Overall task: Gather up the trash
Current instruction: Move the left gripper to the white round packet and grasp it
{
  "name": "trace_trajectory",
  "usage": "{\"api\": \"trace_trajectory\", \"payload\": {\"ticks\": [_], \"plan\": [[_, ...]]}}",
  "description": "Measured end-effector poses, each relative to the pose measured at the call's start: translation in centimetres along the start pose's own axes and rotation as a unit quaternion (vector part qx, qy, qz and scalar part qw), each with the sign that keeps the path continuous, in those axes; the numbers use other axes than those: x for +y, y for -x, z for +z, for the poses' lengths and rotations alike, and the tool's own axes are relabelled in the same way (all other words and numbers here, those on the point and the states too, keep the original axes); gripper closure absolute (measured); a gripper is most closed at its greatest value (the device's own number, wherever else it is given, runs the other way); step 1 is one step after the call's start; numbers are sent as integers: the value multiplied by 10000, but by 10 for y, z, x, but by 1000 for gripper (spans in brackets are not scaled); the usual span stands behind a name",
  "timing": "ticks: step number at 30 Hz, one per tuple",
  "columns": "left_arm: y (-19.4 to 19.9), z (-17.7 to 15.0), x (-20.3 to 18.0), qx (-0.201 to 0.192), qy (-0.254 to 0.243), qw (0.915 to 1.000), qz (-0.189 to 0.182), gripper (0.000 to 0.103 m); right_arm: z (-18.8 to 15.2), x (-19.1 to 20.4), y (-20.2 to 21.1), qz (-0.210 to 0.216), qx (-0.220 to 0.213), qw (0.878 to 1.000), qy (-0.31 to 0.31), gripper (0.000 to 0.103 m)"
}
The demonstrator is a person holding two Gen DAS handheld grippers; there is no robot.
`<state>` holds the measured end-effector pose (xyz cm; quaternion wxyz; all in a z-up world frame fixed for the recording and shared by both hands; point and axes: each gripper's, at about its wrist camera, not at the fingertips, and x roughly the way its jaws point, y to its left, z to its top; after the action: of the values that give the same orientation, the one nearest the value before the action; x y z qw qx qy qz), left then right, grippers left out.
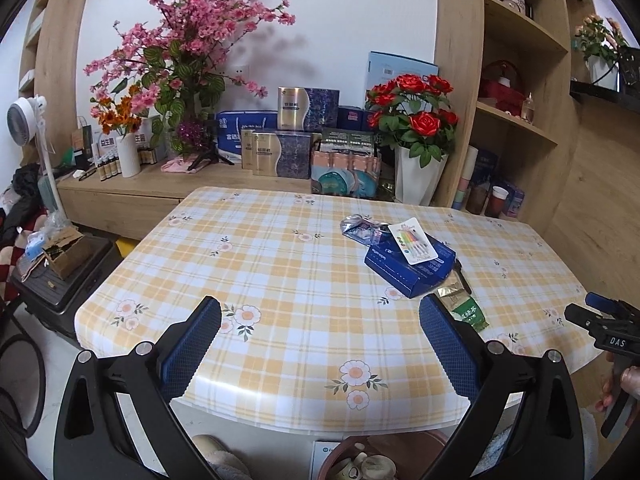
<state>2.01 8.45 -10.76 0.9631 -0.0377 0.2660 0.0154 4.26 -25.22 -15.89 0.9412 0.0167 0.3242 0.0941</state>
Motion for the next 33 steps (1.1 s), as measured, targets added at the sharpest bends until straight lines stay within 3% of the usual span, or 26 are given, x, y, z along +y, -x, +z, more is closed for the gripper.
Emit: {"api": "trace_trajectory", "payload": {"ticks": [8, 12, 14, 18, 23, 28, 33], "plan": [[-54, -11, -40, 405, -432, 9973, -440, 6, -2, -16, -38, -28, 238, 9996, -156, 6], [-87, -16, -68, 599, -794, 9910, -896, 6, 1, -27, -58, -9, 353, 9991, -252, 6], [-110, -18, -82, 819, -877, 9836, -1347, 6, 2, -30, -67, -32, 405, 9988, -257, 6], [-147, -24, -110, 1141, -1217, 9706, -1734, 11, 3, -35, -84, 30, 515, 9982, -300, 6], [-195, -36, -140, 1726, -1554, 9451, -2299, 19, 3, -41, -102, 82, 609, 9975, -334, 7], [-223, -44, -155, 1991, -1801, 9331, -2395, 27, 3, -43, -112, 126, 669, 9971, -336, 7], [-241, -49, -170, 2163, -1982, 9275, -2315, 29, 1, -44, -117, 149, 722, 9967, -341, 7]]}}
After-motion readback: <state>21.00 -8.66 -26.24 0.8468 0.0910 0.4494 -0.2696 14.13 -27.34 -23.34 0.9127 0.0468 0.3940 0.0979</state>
